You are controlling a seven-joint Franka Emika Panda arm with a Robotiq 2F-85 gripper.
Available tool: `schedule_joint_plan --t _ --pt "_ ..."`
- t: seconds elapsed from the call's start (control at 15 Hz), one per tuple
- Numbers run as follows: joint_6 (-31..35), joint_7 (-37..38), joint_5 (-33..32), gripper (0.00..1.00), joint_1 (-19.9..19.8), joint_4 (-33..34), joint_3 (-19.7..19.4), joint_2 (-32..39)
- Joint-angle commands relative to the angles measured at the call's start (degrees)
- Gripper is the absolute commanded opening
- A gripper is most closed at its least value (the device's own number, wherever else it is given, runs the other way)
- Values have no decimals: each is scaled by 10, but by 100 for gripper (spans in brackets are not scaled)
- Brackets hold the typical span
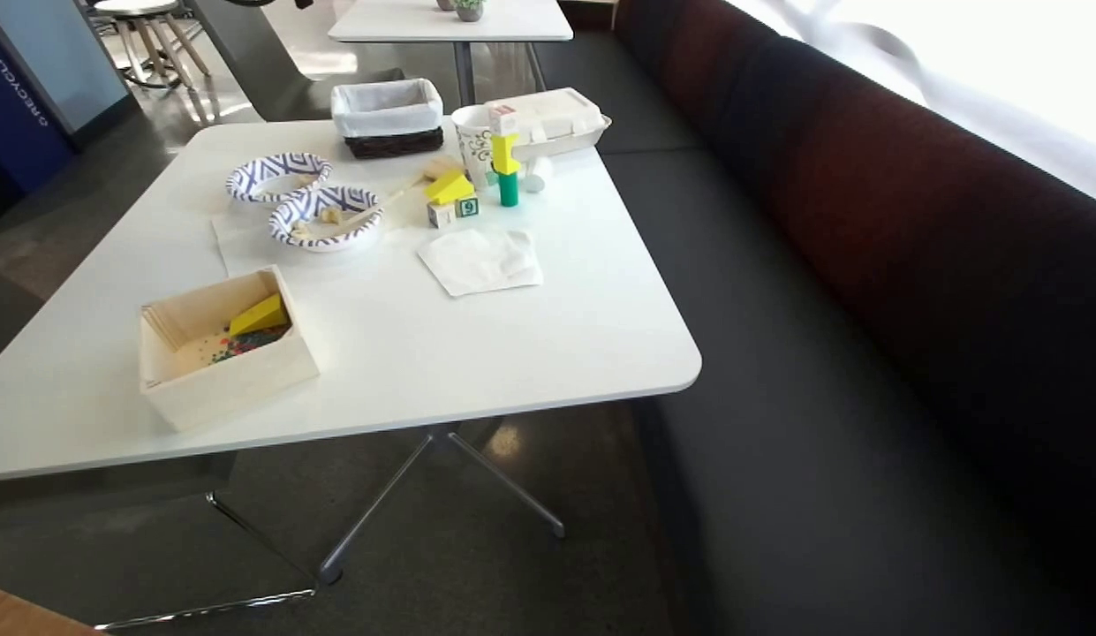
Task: Move the brown basket closer to the takeaway pack
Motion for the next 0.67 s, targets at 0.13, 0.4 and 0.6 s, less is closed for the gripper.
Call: schedule_joint_plan --t 0.13,0.4,0.6 --pt "-192 -94 -55 100 -8 -146 -78 -164" --pt "-189 -92 -46 100 3 -128 -97 -153" --pt "-189 -92 -48 100 6 -136 -95 -158"
